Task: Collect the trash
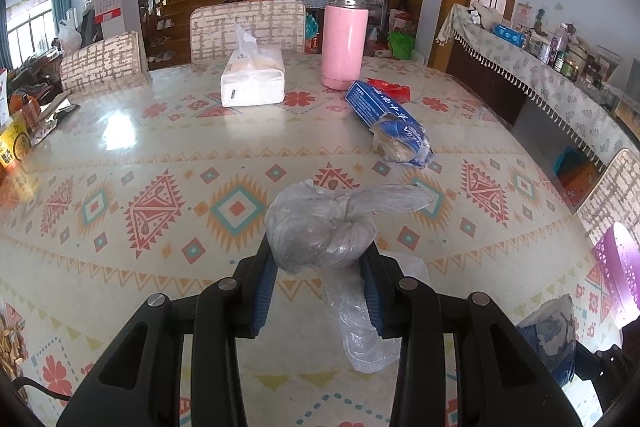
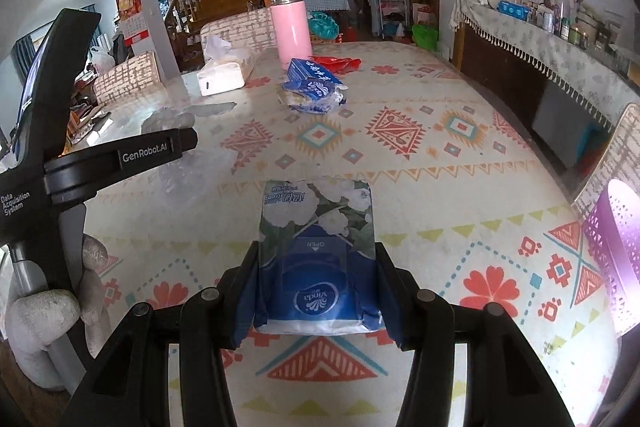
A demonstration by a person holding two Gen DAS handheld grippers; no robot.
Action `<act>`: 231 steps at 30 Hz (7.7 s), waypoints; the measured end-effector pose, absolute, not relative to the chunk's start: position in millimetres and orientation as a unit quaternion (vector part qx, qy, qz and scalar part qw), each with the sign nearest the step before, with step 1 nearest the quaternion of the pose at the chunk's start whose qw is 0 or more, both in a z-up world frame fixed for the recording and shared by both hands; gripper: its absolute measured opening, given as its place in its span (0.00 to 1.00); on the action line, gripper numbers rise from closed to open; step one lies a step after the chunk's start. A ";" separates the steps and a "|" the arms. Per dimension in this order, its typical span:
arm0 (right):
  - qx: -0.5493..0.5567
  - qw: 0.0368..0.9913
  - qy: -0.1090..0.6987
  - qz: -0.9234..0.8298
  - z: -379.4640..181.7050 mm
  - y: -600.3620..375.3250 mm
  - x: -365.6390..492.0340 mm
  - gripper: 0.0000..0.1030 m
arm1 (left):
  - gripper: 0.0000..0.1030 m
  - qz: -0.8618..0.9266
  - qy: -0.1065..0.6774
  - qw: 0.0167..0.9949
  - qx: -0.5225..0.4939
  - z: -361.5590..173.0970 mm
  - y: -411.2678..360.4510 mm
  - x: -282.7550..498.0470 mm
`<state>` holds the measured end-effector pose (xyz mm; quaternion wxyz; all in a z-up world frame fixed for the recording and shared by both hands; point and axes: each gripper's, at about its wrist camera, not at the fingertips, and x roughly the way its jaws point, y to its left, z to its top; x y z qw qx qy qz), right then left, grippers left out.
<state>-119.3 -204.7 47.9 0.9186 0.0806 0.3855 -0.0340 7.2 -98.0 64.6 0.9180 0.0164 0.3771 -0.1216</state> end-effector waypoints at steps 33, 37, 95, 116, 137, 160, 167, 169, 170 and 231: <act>0.118 0.939 0.301 -0.121 88.4 -293.6 -258.0 0.55 | 0.37 -0.137 0.309 0.940 0.049 106.6 -116.8 -48.7; 0.132 0.938 0.299 -0.113 82.3 -303.5 -264.1 0.55 | 0.37 -0.146 0.318 0.934 0.069 117.2 -122.3 -74.2; 0.282 0.896 0.297 -0.171 33.4 -487.4 -307.9 0.55 | 0.37 -0.258 0.353 0.874 0.212 78.4 -351.9 -141.2; 0.291 0.894 0.287 -0.186 38.2 -522.3 -323.2 0.55 | 0.37 -0.300 0.357 0.857 0.221 74.3 -401.1 -141.9; 0.274 0.903 0.282 -0.173 51.0 -493.1 -333.7 0.55 | 0.37 -0.290 0.347 0.865 0.218 79.2 -372.2 -159.6; 0.269 0.904 0.282 -0.174 52.9 -489.7 -341.2 0.56 | 0.37 -0.295 0.346 0.864 0.217 80.5 -367.5 -170.3; 0.272 0.902 0.284 -0.180 49.6 -500.0 -338.6 0.56 | 0.37 -0.300 0.353 0.858 0.222 74.7 -380.6 -164.0; 0.273 0.901 0.285 -0.180 48.0 -503.0 -337.1 0.56 | 0.37 -0.302 0.355 0.856 0.224 72.6 -385.7 -161.1; 0.273 0.900 0.286 -0.181 46.8 -505.2 -336.0 0.56 | 0.37 -0.302 0.355 0.855 0.225 72.0 -387.7 -159.9; 0.265 0.913 0.232 -0.206 73.9 -504.1 -314.3 0.77 | 0.84 -0.377 0.418 0.811 0.160 81.0 -367.6 -173.6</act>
